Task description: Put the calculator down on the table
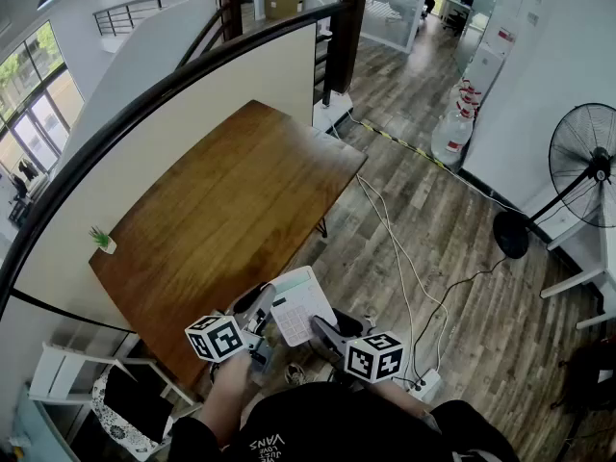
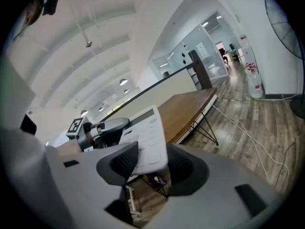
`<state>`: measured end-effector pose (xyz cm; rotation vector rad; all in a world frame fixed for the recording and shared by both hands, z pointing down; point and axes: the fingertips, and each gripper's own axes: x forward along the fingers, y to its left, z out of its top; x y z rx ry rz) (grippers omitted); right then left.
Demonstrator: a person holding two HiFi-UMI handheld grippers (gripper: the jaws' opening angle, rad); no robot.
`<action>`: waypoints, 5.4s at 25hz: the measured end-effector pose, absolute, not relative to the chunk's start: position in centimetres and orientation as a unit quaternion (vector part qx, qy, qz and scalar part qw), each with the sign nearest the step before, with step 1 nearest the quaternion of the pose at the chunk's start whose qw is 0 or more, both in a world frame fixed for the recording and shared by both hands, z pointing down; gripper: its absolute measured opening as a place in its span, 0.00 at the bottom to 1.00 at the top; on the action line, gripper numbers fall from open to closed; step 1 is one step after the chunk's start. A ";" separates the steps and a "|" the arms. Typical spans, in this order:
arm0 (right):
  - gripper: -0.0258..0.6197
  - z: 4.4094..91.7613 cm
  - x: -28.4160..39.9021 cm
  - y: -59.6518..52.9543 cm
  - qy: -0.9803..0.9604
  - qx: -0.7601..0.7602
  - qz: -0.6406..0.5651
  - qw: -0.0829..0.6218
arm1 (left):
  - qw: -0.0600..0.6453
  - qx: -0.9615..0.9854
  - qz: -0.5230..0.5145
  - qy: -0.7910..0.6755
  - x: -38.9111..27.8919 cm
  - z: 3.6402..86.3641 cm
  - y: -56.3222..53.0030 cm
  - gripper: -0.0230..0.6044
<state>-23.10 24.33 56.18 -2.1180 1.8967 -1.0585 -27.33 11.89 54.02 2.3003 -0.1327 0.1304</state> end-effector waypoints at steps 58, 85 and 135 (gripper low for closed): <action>0.35 57.9 10.1 4.9 0.741 -0.546 -0.390 -0.014 | 0.437 0.869 -0.005 -0.232 1.3 56.1 -4.8 0.15; 0.35 60.0 12.5 -13.2 0.791 -0.444 -0.406 -0.109 | 0.457 0.818 -0.050 -0.347 1.5 59.1 -20.4 0.15; 0.35 69.0 13.0 -28.3 0.789 -0.406 -0.394 -0.240 | 0.418 0.832 0.069 -0.358 4.3 67.3 -36.7 0.18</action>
